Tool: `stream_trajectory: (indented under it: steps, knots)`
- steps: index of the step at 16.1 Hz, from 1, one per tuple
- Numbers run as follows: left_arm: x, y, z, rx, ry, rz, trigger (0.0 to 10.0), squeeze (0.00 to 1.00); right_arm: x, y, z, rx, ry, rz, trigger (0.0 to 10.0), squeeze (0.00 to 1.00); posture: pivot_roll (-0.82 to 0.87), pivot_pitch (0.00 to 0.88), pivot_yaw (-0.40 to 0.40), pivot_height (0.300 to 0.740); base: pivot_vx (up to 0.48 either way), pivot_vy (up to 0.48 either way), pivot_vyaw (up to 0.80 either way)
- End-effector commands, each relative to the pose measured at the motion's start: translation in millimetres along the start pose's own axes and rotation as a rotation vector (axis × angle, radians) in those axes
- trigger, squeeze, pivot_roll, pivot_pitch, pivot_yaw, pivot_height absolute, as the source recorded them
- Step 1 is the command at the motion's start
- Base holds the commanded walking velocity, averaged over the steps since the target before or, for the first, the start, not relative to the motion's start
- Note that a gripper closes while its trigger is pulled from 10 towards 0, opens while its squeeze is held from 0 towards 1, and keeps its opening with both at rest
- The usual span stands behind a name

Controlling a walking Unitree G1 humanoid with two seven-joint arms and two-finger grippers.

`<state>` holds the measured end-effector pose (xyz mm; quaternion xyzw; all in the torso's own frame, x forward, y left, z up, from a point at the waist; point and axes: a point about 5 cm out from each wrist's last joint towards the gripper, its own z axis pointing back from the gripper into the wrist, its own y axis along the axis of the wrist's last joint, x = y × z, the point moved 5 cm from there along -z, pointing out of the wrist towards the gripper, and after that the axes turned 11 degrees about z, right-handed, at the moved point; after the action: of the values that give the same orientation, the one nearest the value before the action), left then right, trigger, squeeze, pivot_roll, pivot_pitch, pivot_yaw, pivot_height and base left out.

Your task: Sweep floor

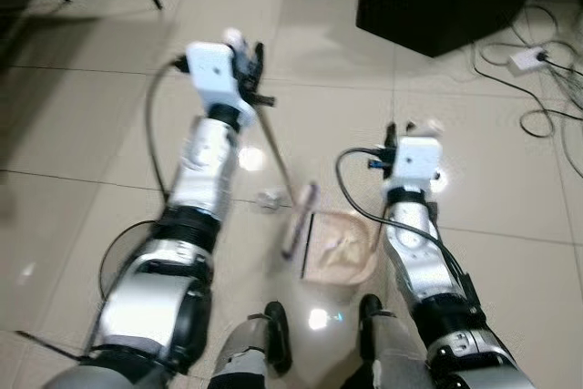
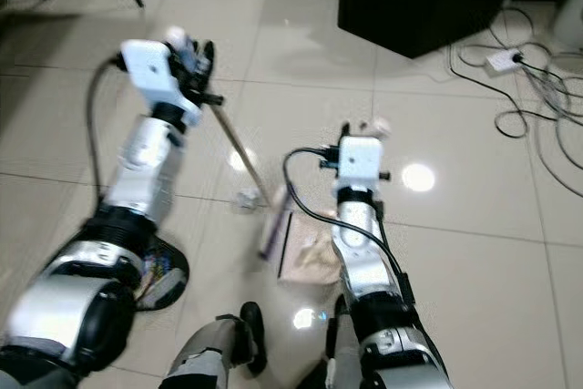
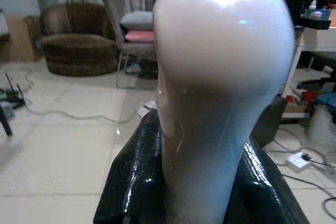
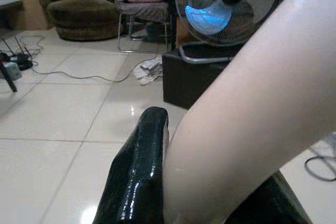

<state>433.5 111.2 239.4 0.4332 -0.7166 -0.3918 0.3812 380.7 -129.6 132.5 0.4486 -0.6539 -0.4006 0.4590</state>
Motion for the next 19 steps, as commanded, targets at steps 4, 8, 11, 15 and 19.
stream_trajectory:
  steps: [4,8,11,15,19]
  knots:
    - [-19.6,0,20.5,-0.059,-0.045,-0.044,10.0,0.00,17.0,6,3.2,0.009,-0.025,-0.044,10.0,0.00,-0.05,0.079,0.151,0.740,0.000,0.000,0.00]
    - [-34.6,-23,52.0,-0.149,0.001,-0.104,10.0,0.00,24.1,25,1.7,0.035,-0.014,-0.079,10.0,0.00,-0.09,0.019,0.129,0.740,0.000,0.000,0.00]
    - [-44.8,-31,79.4,-0.183,0.082,-0.119,10.0,0.00,23.1,46,1.1,0.021,0.045,-0.117,10.0,0.00,-0.11,0.000,0.104,0.740,0.000,0.000,0.00]
    - [-55.4,-39,110.4,-0.222,0.179,-0.173,10.0,0.00,22.6,65,2.0,-0.007,0.088,-0.151,10.0,0.00,-0.12,0.000,0.082,0.740,0.000,-0.201,0.00]
    - [-49.0,-39,130.5,-0.255,0.189,-0.219,10.0,0.00,26.9,83,-3.0,-0.036,0.099,-0.197,10.0,0.00,-0.10,0.000,0.065,0.740,0.000,-0.480,0.00]
